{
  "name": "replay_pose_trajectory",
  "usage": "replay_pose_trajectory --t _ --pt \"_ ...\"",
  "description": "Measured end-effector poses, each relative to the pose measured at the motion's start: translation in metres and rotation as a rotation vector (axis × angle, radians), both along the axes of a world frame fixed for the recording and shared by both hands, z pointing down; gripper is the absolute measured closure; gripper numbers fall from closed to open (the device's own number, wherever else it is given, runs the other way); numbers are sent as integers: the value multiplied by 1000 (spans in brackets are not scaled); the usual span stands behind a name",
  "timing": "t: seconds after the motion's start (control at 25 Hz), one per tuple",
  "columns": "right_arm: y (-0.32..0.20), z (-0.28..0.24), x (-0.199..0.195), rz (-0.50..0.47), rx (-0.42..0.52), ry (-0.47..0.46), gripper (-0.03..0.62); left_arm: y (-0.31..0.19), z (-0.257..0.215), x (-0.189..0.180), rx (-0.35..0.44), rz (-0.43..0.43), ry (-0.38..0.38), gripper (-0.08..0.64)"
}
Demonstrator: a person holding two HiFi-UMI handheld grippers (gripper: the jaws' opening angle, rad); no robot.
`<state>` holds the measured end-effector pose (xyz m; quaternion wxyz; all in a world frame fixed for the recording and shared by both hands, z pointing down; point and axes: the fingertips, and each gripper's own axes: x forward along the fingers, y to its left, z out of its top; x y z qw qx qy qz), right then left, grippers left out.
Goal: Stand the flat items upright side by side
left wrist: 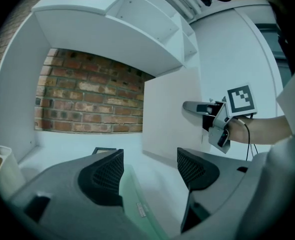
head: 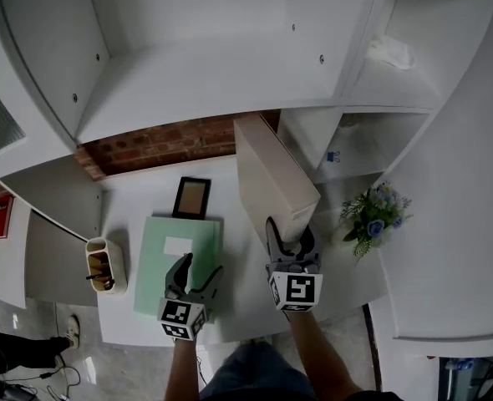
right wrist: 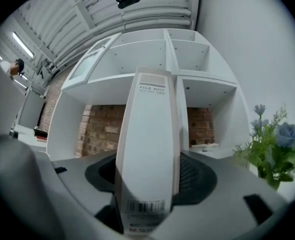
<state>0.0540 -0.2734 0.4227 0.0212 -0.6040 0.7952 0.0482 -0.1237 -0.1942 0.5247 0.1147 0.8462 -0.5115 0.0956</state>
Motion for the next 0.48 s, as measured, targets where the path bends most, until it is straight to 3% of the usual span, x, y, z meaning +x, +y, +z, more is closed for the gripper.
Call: replay_pose_trajectory --t 0.48 --pt "-54 5 9 169 80 20 321 -25 6 5 -14 18 2 252"
